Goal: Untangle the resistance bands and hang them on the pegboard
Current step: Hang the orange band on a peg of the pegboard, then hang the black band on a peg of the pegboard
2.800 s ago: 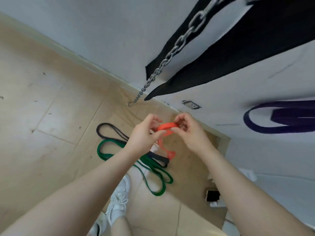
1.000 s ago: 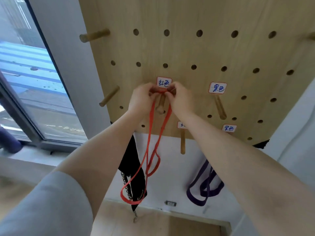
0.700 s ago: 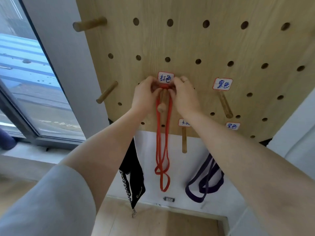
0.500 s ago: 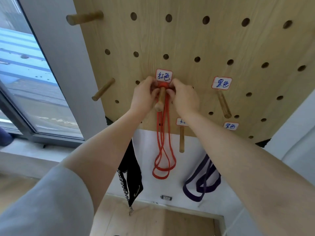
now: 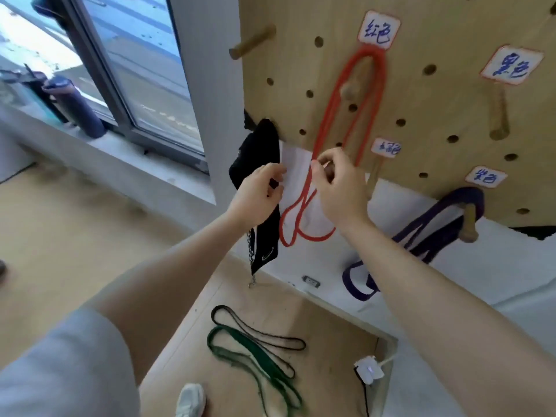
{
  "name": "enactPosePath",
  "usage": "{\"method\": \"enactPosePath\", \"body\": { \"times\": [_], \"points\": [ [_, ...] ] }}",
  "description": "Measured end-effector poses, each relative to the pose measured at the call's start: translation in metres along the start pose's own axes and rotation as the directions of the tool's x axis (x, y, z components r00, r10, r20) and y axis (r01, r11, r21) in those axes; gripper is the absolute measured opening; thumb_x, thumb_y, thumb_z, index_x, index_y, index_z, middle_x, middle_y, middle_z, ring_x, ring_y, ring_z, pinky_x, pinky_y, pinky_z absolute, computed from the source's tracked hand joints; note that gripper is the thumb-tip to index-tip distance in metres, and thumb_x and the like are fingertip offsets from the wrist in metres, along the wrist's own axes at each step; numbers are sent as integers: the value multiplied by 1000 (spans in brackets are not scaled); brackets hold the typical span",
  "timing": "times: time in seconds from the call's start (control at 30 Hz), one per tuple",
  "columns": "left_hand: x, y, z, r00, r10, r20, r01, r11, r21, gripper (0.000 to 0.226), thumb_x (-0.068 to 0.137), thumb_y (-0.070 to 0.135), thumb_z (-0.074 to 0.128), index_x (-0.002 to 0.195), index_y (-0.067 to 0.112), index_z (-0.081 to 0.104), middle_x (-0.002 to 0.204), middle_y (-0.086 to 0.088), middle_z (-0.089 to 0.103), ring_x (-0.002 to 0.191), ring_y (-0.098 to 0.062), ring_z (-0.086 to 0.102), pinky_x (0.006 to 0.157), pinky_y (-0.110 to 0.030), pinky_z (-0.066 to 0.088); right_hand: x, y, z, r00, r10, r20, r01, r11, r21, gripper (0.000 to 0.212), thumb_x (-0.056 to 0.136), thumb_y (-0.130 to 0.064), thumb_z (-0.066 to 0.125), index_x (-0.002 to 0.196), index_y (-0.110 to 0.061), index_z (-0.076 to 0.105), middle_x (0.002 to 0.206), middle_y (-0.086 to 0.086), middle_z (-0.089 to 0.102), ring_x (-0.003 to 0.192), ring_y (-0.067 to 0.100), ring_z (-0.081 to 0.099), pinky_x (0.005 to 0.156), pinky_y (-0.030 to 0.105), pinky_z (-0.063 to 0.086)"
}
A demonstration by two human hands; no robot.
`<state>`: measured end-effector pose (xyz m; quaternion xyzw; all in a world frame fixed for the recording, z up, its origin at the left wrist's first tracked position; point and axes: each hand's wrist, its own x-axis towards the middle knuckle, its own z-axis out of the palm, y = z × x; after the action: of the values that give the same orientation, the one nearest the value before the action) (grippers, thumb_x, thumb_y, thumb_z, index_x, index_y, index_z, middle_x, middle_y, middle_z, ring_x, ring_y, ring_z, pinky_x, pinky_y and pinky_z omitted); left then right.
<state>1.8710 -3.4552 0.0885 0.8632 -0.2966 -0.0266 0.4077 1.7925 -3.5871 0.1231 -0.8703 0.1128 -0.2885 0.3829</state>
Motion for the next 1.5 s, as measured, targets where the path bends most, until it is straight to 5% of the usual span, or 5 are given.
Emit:
{"method": "enactPosePath", "body": {
  "times": [0.27,0.83,1.03,1.23,1.5],
  "points": [
    [-103,-164,-46,895,-442,65,441,897,37,30,88,7,50,118,7,55,113,-11,63,95,-27,60,86,-35,48,-76,-26,142,779,118,616,-76,993,-94,22,95,-21,49,116,-16,48,68,-1,52,56,11,46,54,27,39],
    [-185,-503,77,607,-697,383,718,687,113,29,93,12,44,120,8,53,123,-9,57,105,-23,55,81,-25,38,-215,192,471,397,723,566,-402,691,-600,19,94,-23,43,107,-16,55,108,9,61,95,28,56,82,39,50],
    [-219,-657,245,521,-761,386,783,606,139,32,94,19,45,125,11,48,116,-8,59,101,-24,55,77,-27,38,-302,362,605,391,675,625,-309,736,-602,27,94,-20,44,117,-12,54,121,10,54,107,27,53,89,39,46],
    [-237,-743,382,503,-814,291,839,541,63,39,94,27,48,129,9,44,119,-11,57,103,-26,56,77,-31,41,-356,481,686,605,635,480,-200,705,-681,42,96,-22,45,136,-19,36,143,6,39,127,27,38,100,41,31],
    [-218,-739,414,410,-880,239,911,384,-149,11,90,8,46,85,18,46,99,-15,61,83,-26,61,72,-40,53,-349,493,681,551,610,570,-263,775,-575,17,92,-14,51,108,-6,51,107,15,59,100,30,54,81,47,48]
  ]
}}
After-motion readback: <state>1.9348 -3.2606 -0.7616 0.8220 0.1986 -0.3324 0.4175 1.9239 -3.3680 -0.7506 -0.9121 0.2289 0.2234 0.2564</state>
